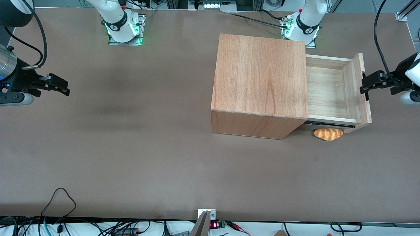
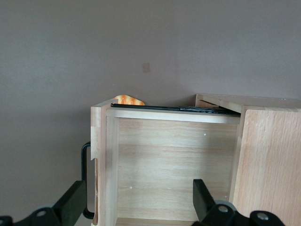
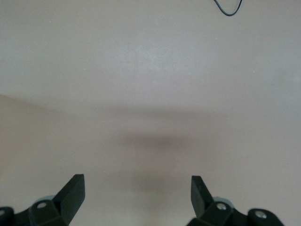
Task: Open top drawer with left arm
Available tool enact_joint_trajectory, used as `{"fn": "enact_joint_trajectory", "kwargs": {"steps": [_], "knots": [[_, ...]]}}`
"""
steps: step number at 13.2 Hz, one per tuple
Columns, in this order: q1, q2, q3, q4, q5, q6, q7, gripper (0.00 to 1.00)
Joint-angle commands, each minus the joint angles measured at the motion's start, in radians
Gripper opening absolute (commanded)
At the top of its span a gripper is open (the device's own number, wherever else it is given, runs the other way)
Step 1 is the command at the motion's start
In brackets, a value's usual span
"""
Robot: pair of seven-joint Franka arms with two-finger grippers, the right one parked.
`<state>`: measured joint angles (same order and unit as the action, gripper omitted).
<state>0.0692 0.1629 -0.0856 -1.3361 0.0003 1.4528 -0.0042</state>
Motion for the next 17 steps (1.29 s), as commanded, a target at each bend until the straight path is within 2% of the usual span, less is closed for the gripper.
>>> {"fn": "enact_joint_trajectory", "kwargs": {"steps": [1,5,9,17], "knots": [[-0.022,-0.049,0.072,-0.069,-0.072,0.044,0.001,1.00],[-0.031,-0.115,0.076,-0.153,-0.057,0.086,-0.003,1.00],[-0.022,-0.112,0.069,-0.140,-0.049,0.031,-0.002,1.00],[-0.017,-0.111,0.073,-0.138,-0.049,0.031,0.000,1.00]]}}
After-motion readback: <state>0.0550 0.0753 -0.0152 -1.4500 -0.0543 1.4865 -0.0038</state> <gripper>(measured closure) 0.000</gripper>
